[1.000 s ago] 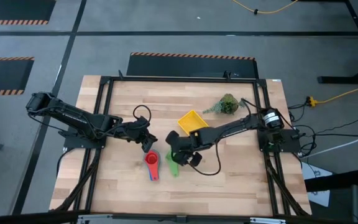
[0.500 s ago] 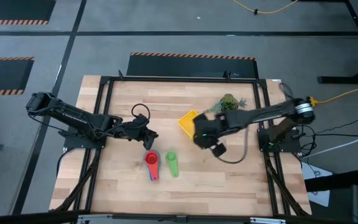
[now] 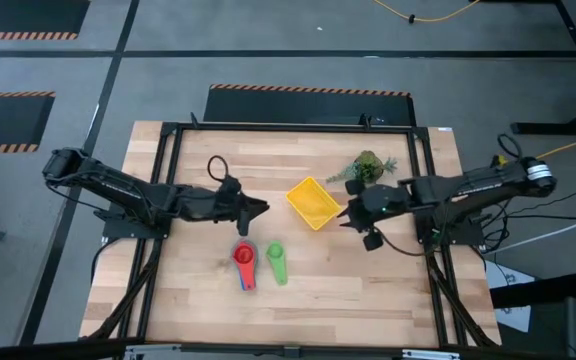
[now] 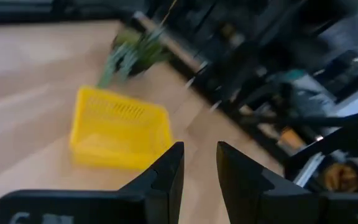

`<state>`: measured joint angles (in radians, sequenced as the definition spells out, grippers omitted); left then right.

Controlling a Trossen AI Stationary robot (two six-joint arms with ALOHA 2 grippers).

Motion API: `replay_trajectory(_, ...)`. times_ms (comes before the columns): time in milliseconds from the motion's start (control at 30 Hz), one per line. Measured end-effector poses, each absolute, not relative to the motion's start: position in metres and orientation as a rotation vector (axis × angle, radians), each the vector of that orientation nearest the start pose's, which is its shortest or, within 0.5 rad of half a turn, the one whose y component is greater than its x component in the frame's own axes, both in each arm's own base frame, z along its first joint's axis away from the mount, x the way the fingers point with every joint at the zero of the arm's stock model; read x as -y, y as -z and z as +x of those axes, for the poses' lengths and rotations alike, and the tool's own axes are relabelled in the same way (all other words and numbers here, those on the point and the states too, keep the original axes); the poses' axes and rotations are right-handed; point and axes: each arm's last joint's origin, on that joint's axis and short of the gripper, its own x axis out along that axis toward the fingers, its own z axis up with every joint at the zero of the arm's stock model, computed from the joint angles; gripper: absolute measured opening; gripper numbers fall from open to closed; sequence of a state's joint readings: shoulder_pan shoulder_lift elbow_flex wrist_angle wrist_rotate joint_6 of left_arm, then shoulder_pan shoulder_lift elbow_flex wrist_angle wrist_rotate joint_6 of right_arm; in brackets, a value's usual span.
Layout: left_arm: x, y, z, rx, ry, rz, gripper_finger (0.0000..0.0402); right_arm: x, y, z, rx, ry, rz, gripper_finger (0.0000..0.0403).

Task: Nest measuring cups in basket
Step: Stack the green measuring cup on top of the red measuring cup

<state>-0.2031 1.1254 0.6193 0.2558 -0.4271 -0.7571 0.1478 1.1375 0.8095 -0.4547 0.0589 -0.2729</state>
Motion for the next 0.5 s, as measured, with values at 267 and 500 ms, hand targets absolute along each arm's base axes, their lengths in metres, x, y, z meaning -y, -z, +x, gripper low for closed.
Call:
replay_trajectory(267,0.044,-0.275,0.266,-0.071,-0.202,-0.547,0.0088,-0.030,-0.222,0.216,-0.723,-0.138,-0.216,0.0108)
replay_trajectory(500,0.054,-0.291,0.307,-0.233,-0.156,-0.393,0.0086,-0.030,-0.208,0.214,-0.693,-0.122,-0.173,0.0108)
